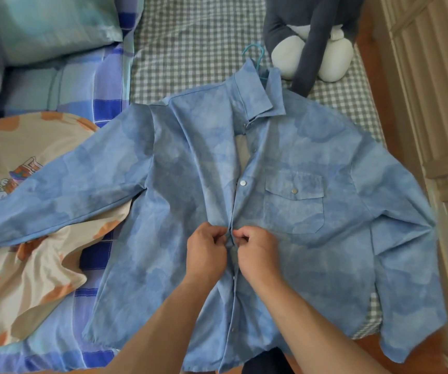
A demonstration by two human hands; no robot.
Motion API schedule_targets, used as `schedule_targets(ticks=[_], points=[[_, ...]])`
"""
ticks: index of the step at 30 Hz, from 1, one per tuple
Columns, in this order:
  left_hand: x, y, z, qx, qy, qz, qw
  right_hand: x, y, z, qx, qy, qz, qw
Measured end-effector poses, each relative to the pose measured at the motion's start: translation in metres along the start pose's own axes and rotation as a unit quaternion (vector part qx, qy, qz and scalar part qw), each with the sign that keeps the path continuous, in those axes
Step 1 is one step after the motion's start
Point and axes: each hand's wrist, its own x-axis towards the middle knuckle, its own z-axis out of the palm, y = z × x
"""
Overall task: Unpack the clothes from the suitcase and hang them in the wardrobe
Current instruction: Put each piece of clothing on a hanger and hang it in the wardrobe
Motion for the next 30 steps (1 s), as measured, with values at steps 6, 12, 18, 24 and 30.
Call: schedule_targets(ticks=[6, 12, 18, 24, 30], points=[[-0.010, 0.009, 0.008, -0.016, -0.015, -0.053, 0.998, -0.001, 0.001, -0.006, -0.038, -0.032, -0.009, 0.999], [0.030, 0.054, -0.036, 0.068, 0.005, 0.003, 0.998, 0.062, -0.036, -0.062, -0.052, 0.073, -0.084, 0.992], [0.156, 0.147, -0.038, 0.113, 0.025, 0.213, 0.970, 0.184, -0.103, -0.102, -0.086, 0.197, -0.150, 0.965], [0.250, 0.205, -0.027, 0.487, -0.096, 0.327, 0.804, 0.245, -0.118, -0.117, 0.074, -0.034, 0.065, 0.995], [0.274, 0.254, -0.048, 0.517, -0.091, 0.295, 0.798, 0.255, -0.143, -0.173, 0.292, 0.078, 0.079, 0.950]])
